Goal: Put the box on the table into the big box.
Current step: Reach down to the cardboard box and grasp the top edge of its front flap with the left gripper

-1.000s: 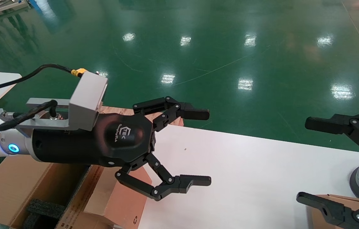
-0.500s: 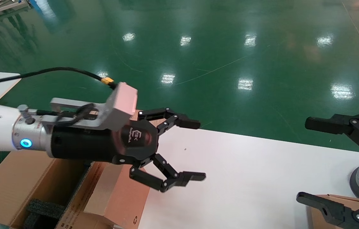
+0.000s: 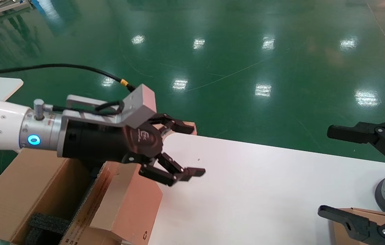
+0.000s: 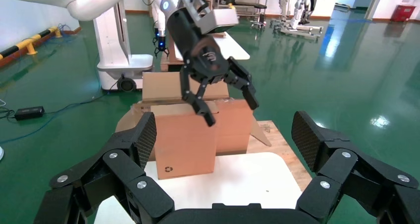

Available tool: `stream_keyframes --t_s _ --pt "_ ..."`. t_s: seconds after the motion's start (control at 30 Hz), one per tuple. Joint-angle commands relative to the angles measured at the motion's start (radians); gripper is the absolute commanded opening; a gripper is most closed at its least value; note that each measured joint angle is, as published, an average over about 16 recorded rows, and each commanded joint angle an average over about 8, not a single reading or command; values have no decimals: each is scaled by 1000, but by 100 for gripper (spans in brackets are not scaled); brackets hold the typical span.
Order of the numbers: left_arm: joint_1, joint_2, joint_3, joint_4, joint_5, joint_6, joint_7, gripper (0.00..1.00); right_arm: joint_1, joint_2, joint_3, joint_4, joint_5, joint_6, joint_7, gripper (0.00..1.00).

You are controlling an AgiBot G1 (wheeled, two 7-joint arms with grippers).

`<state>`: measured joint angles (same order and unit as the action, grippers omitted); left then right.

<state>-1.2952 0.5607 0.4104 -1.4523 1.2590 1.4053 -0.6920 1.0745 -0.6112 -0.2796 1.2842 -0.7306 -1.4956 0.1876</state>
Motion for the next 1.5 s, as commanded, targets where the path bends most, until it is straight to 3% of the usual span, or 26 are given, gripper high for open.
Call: stream_keyframes --t_s 0.03,0.4,0.83,1.13,1.5 --pt "-21 -4 12 -8 19 -4 -40 100 0 0 0 0 0 0 0 100" --pt "-278 30 205 -23 198 77 -303 100 0 0 0 0 0 0 0 100" --pt "-593 129 558 -27 383 214 -638 100 0 0 0 0 0 0 0 100" --pt "-709 185 776 -27 425 245 -798 100 0 0 0 0 0 0 0 100" --pt "-781 239 1006 -23 411 262 -954 100 0 0 0 0 0 0 0 100"
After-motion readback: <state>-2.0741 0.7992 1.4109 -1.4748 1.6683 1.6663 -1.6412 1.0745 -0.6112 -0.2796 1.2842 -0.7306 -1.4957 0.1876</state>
